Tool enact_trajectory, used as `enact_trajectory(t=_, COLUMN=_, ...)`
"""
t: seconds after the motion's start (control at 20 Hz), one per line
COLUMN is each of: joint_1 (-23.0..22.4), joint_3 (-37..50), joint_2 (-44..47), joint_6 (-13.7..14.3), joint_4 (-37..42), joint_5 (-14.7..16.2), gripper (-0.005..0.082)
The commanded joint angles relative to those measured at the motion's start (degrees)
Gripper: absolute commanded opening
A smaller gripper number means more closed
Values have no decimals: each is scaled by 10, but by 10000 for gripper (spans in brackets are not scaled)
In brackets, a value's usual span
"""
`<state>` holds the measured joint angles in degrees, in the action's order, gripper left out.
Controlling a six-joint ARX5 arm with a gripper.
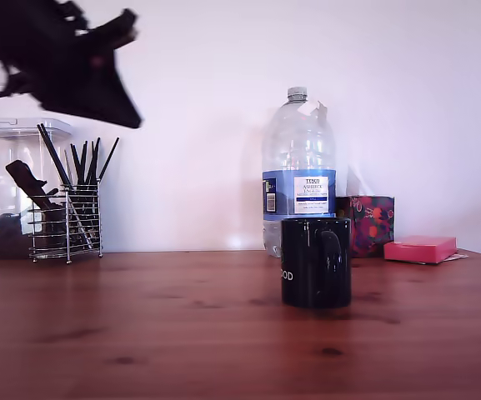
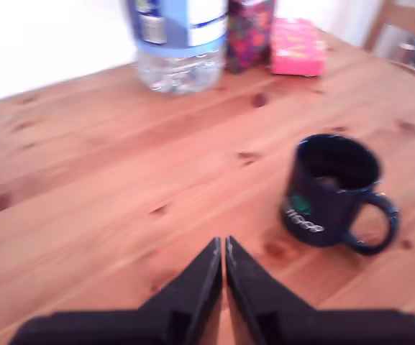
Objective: Pick up the coffee capsules from the table one by one and drop them inside the nearest coffee cup
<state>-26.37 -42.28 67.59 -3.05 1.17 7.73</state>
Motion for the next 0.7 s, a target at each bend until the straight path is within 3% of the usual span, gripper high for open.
enact_trajectory(t=0.0, joint_1=24, joint_3=40, joint_2=-25, joint_6=-9, joint_4=9, joint_5=5, gripper=-19)
enact_trajectory(t=0.35, joint_1=147, joint_3=172, joint_2=-170, joint_6=-32, joint_4=40, joint_5=28, gripper=-19)
enact_trajectory(t=0.65, joint_1=201, joint_3=285, joint_2=-318, joint_6=-47, joint_4=45, joint_5=27, gripper=-19)
